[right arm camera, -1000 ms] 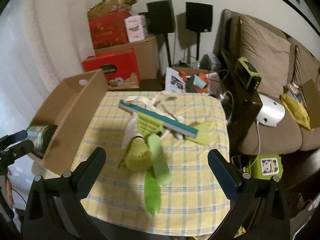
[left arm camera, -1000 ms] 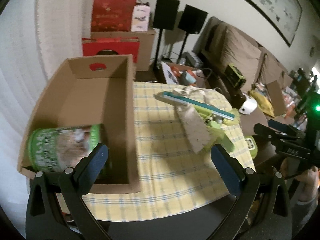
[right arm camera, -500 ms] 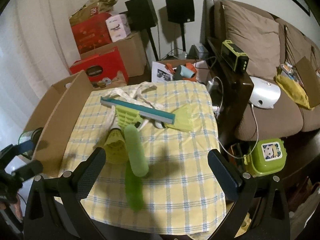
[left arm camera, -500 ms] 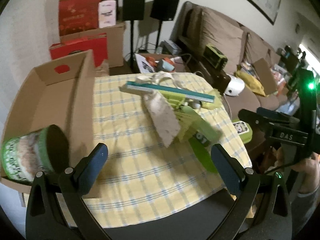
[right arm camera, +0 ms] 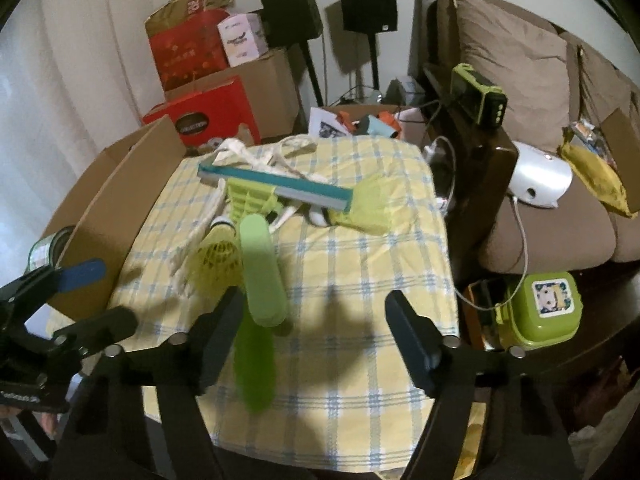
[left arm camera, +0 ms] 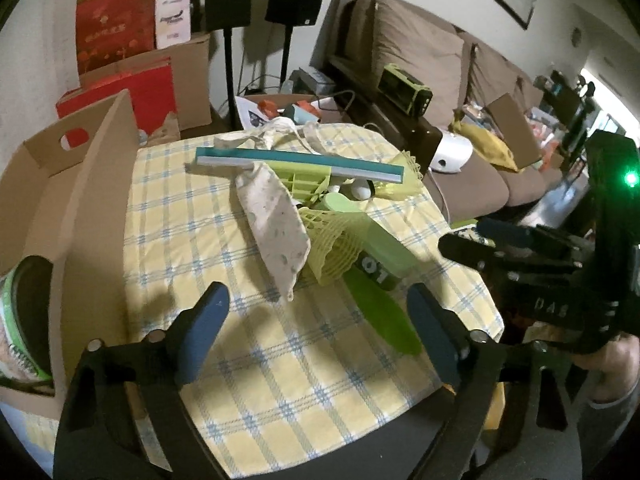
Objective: Organize objects
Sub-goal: 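Withdraw the left tool and move it toward the yellow shuttlecock, then close the left tool fingers on the yellow shuttlecock's cork tip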
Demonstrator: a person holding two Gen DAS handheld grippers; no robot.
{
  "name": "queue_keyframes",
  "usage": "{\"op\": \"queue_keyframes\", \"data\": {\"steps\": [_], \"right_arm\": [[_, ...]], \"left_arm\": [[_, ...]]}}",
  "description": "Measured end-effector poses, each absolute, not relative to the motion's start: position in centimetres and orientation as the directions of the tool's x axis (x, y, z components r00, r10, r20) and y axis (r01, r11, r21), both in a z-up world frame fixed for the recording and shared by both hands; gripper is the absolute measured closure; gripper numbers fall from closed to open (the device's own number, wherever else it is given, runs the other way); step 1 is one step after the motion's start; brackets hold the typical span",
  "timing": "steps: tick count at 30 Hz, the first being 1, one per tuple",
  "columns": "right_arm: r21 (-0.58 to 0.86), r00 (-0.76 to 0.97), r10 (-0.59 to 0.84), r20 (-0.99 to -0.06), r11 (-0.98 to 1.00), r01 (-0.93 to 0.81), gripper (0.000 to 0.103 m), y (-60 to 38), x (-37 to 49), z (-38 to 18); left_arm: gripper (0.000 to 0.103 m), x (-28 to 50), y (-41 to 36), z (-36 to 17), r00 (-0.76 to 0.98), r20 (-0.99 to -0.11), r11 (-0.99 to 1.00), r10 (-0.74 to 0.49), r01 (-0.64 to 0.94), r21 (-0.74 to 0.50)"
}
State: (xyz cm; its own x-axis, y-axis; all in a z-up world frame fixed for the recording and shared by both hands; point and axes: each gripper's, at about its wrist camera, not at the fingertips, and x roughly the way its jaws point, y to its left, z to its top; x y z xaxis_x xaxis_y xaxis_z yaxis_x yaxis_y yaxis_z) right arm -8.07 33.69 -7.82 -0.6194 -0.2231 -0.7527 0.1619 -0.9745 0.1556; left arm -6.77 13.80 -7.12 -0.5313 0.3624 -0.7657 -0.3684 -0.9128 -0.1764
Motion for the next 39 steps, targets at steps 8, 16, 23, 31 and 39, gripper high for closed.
{"op": "queue_keyframes", "data": {"steps": [8, 16, 23, 31, 39], "right_arm": [[0.151, -0.596, -0.231, -0.769, -0.972, 0.182, 0.045, 32.7, -8.4, -9.5], [0.153, -0.584, -0.230, -0.778, -0.972, 0.179, 0.046, 32.8, -8.6, -10.3], [0.152, -0.575, -0.238, -0.783, -0.969, 0.193, 0.046, 32.5, -8.7, -10.7], [0.158, -0.575, -0.242, -0.781, -0.968, 0.194, 0.046, 32.4, -8.7, -10.7], [0.162, -0.579, -0.246, -0.777, -0.968, 0.193, 0.046, 32.6, -8.8, -10.6]], "left_arm": [[0.024, -8.3, 15.5, -6.1, -0.567, -0.728, -0.896, 0.386, -0.419, -0.149], [0.036, -10.4, 17.6, -6.9, -0.541, -0.757, -0.888, 0.368, -0.444, -0.114], [0.055, -11.3, 17.6, -8.6, -0.510, -0.791, -0.896, 0.338, -0.433, -0.104], [0.067, -11.5, 14.2, -9.9, -0.501, -0.820, -0.937, 0.275, -0.331, -0.112], [0.067, -11.9, 10.5, -9.6, -0.543, -0.815, -0.977, 0.201, -0.175, -0.124]]}}
